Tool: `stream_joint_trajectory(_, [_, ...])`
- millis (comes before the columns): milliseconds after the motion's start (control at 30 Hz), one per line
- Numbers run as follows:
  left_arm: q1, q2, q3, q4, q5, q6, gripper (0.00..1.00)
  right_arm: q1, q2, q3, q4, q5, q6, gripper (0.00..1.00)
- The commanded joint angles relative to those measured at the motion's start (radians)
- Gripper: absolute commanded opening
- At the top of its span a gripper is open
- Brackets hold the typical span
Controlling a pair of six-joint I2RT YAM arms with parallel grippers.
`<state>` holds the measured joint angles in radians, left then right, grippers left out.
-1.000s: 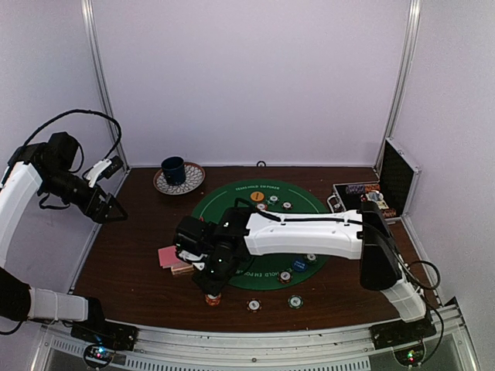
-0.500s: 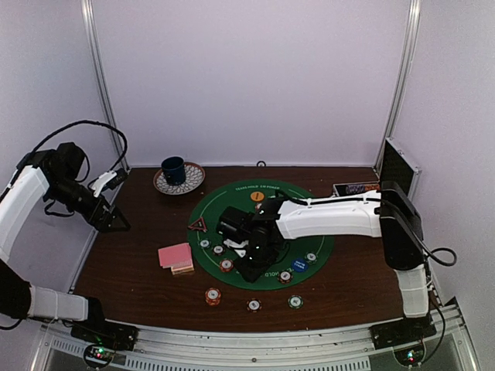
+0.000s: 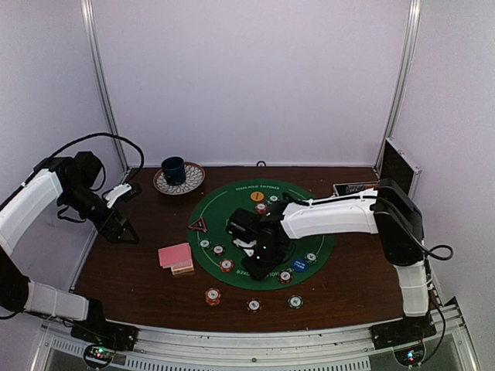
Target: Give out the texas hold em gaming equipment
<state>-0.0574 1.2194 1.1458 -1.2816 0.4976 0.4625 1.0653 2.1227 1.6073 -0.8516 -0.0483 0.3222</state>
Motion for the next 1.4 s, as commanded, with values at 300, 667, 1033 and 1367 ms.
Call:
stream_joint_trajectory(300, [-0.069, 0.018, -0.021, 0.056, -0.060, -0.005, 0.98, -0.071, -0.115, -0.048, 0.010, 0.044, 0.015, 0.21])
stream_joint_trajectory(667, [-0.088, 0.018, -0.035, 0.055, -0.073, 0.001, 0.97, -0.223, -0.276, -0.192, -0.003, 0.128, 0.034, 0.19])
stream_joint_trajectory(1033, [-0.096, 0.023, -0.035, 0.055, -0.078, 0.000, 0.98, -0.277, -0.365, -0.324, 0.046, 0.078, 0.062, 0.18])
stream_joint_trajectory(1367, [-0.100, 0.013, -0.024, 0.055, -0.080, -0.006, 0.98, -0.091, -0.179, -0.075, 0.016, 0.062, 0.063, 0.18])
